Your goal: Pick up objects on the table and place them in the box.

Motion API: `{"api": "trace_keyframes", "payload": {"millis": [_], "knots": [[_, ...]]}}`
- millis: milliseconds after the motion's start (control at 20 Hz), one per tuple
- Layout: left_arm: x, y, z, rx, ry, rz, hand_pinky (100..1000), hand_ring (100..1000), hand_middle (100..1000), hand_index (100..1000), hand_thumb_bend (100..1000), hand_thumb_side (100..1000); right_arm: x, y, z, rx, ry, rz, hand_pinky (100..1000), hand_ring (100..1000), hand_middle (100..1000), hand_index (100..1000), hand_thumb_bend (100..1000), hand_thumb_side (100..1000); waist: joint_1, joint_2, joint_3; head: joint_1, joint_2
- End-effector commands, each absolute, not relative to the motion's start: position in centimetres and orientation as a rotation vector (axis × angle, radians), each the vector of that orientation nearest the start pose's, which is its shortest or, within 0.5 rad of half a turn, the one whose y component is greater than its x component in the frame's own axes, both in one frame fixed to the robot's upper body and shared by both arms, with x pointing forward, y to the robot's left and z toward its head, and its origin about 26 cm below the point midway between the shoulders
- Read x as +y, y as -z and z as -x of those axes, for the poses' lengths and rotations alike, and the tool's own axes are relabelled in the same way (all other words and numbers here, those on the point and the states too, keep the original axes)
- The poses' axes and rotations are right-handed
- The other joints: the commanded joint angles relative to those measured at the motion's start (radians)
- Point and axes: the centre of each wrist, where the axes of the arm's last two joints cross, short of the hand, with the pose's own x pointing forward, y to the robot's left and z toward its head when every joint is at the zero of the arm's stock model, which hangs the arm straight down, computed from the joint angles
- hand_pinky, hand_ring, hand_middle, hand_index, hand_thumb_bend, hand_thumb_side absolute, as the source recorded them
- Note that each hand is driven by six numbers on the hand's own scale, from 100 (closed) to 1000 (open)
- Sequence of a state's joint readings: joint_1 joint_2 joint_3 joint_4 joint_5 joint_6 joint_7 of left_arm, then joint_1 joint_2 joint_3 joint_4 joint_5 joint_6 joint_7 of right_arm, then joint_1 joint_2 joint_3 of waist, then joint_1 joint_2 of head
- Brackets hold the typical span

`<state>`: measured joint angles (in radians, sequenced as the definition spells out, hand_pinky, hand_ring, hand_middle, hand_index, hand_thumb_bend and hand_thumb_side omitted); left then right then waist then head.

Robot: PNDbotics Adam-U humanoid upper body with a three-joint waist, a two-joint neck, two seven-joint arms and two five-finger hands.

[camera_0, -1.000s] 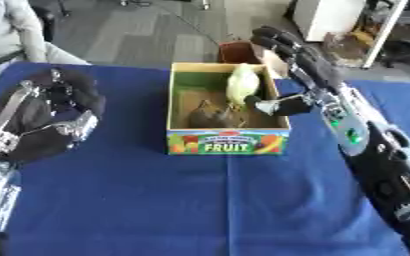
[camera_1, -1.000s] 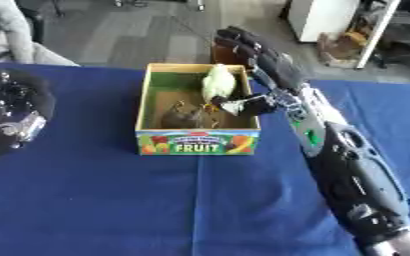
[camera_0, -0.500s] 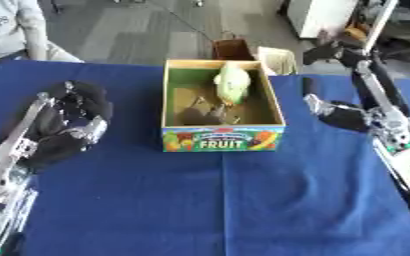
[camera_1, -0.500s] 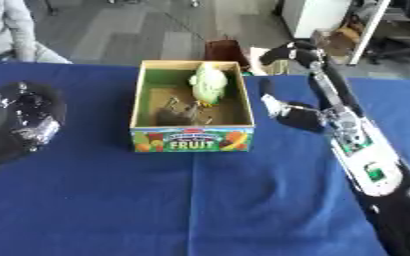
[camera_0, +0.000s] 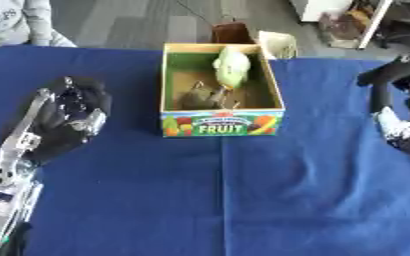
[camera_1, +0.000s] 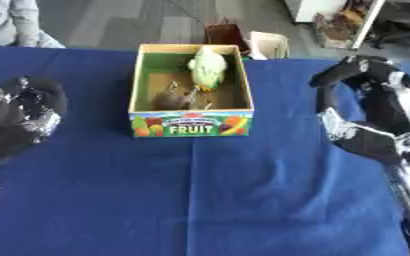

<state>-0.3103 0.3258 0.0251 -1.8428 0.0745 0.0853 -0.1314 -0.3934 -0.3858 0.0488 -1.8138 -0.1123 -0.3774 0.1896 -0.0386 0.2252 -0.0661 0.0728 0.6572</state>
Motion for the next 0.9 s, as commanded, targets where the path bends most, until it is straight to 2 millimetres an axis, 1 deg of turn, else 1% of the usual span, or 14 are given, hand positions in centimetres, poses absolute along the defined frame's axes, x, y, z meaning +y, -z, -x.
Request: {"api": "trace_keyframes", "payload": {"millis": [50, 150, 250, 450, 900], "knots": [[28.0, -17.7, -32.0, -2.055, 0.415, -0.063, 535, 527, 579, 646, 238, 145, -26.6, -19.5, -32.8, -2.500, -0.645, -0.089, 689, 580, 433, 577, 100, 100, 0.000, -0.024, -0.003, -0.002, 0.030], [28.0, -17.4, -31.9, -2.049, 0.411, -0.056, 535, 528, 579, 635, 238, 154, -26.8, -18.8, -32.6, -2.476, -0.610, -0.094, 686, 578, 429, 573, 100, 100, -0.003, -0.029, -0.008, -0.007, 0.048], [28.0, -17.1, -31.9, -2.038, 0.411, -0.050, 535, 525, 576, 627, 237, 157, -27.0, -18.1, -32.4, -2.456, -0.585, -0.092, 681, 576, 426, 571, 100, 100, -0.008, -0.032, -0.011, -0.011, 0.058], [28.1, -16.4, -31.9, -2.013, 0.401, -0.047, 532, 511, 562, 627, 233, 160, -27.1, -17.4, -32.1, -2.439, -0.578, -0.101, 678, 578, 426, 573, 100, 100, -0.010, -0.037, -0.013, -0.003, 0.063], [28.0, -15.8, -31.7, -2.005, 0.364, -0.039, 528, 496, 539, 615, 227, 158, -27.0, -16.8, -32.0, -2.424, -0.569, -0.109, 677, 578, 423, 572, 100, 100, -0.012, -0.035, -0.009, 0.003, 0.073]]}}
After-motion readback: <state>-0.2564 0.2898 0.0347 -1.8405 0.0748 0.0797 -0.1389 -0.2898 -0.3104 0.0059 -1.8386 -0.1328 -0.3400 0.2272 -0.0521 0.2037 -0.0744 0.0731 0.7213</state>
